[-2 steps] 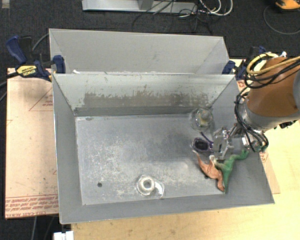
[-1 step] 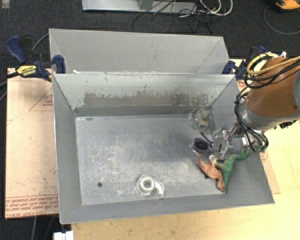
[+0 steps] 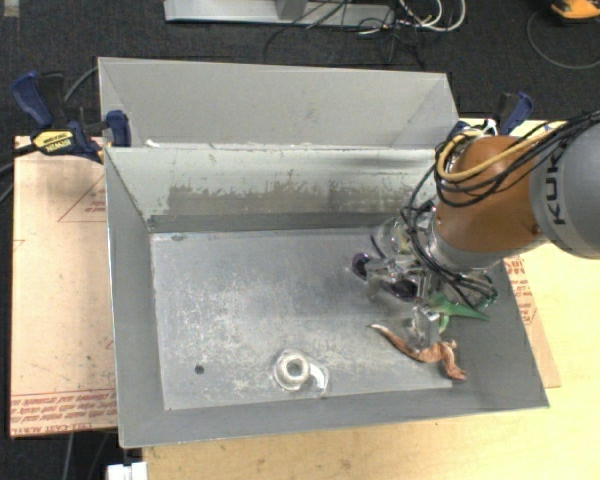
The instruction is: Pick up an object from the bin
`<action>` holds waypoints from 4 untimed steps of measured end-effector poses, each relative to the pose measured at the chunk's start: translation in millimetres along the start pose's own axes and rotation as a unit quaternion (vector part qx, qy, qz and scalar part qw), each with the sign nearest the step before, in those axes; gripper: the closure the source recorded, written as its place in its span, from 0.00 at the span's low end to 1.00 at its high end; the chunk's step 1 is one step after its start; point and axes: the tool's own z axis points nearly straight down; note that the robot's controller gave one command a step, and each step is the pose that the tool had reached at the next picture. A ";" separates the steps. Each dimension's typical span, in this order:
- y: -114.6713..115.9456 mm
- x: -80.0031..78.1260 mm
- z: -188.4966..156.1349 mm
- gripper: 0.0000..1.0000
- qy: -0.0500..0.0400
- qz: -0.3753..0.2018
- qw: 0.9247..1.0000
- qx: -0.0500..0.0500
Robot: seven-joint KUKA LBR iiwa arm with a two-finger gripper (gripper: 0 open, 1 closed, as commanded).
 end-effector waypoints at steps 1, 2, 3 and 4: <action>-0.2 0.1 0.0 0.00 0.000 0.000 1.000 0.000; -22.1 -44.9 -32.0 0.00 -0.001 -0.069 0.998 0.000; -32.2 -77.5 -50.6 0.00 -0.003 0.010 1.000 0.001; -29.8 -76.9 -1.5 0.00 -0.003 -0.197 0.980 0.001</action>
Offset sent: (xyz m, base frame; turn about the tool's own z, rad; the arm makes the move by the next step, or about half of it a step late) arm 0.0578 -0.0011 0.0377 -0.1648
